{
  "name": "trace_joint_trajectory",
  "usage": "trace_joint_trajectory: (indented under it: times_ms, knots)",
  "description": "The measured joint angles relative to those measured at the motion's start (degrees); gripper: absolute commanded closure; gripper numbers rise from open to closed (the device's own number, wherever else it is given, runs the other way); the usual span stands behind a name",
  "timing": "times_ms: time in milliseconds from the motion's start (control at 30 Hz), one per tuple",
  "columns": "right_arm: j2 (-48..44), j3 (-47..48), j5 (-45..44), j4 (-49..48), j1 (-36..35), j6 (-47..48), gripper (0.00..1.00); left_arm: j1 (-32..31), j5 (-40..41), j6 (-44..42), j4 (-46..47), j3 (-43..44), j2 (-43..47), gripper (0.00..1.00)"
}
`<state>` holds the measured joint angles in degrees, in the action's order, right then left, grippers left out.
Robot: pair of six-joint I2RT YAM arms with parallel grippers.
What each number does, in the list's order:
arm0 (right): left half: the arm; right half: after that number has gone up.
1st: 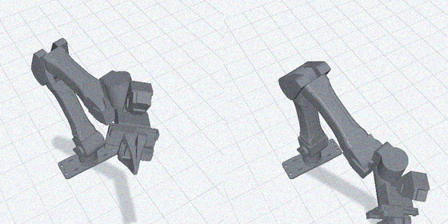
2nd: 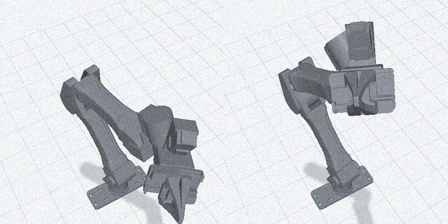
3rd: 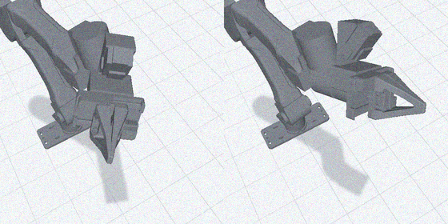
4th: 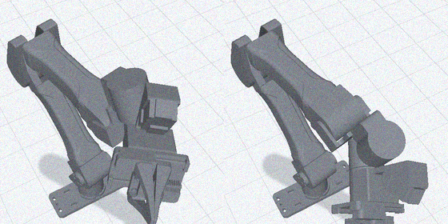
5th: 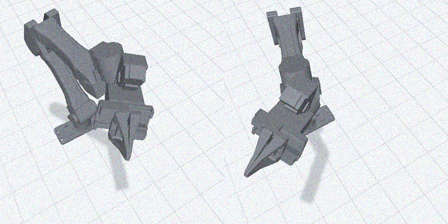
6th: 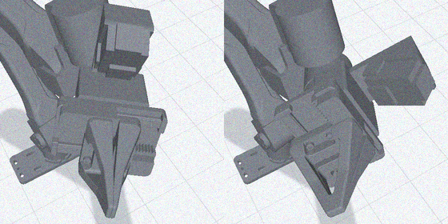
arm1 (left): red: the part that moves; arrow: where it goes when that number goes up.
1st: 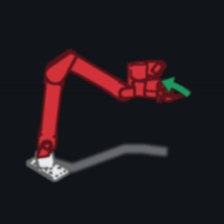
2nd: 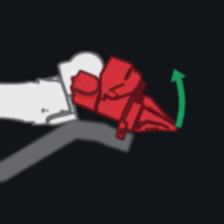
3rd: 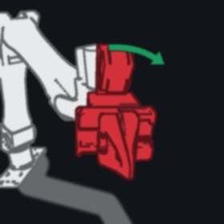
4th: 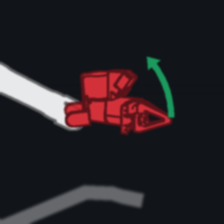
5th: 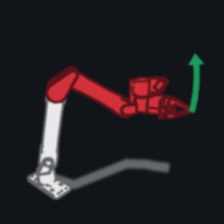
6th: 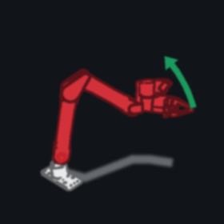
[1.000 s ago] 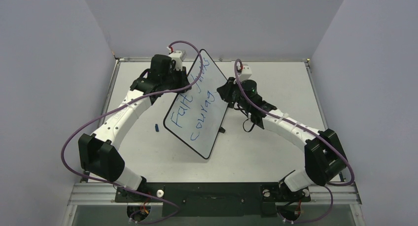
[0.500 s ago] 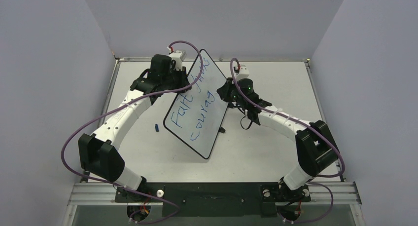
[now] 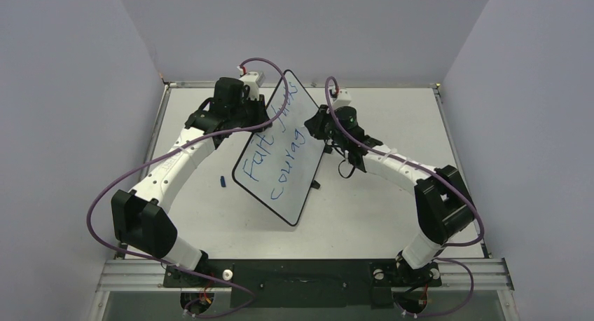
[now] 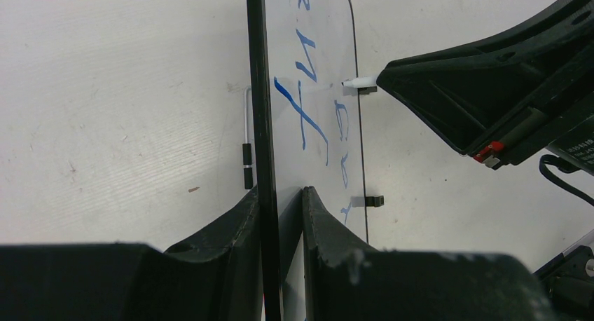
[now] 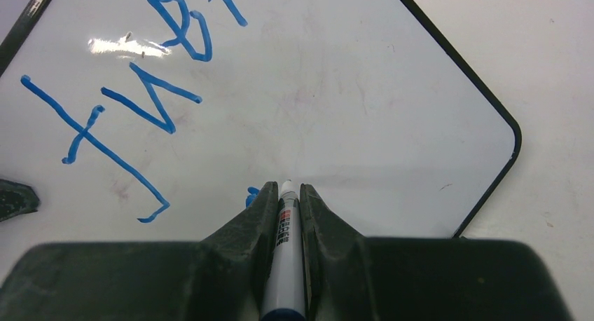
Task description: Write a sentence on the whiteboard
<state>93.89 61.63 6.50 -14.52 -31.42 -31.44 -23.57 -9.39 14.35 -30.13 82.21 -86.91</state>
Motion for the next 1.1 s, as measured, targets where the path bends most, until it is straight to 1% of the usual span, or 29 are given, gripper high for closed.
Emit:
trace_joint_trajectory:
  times_ms: [500, 733, 1100]
  knots:
    - [4.3, 2.5, 0.4, -0.4, 2.5, -0.9, 1.0, 0.0, 0.2, 0.0, 0.0, 0.0, 0.0, 1.0]
    - [5.3, 4.8, 0.9, -0.5, 2.7, -1.0, 1.0, -0.1, 0.2, 0.0, 0.0, 0.0, 0.0, 1.0]
    - [5.3, 5.1, 2.1, -0.9, 2.8, -2.1, 1.0, -0.1, 0.2, 0.0, 0.0, 0.0, 0.0, 1.0]
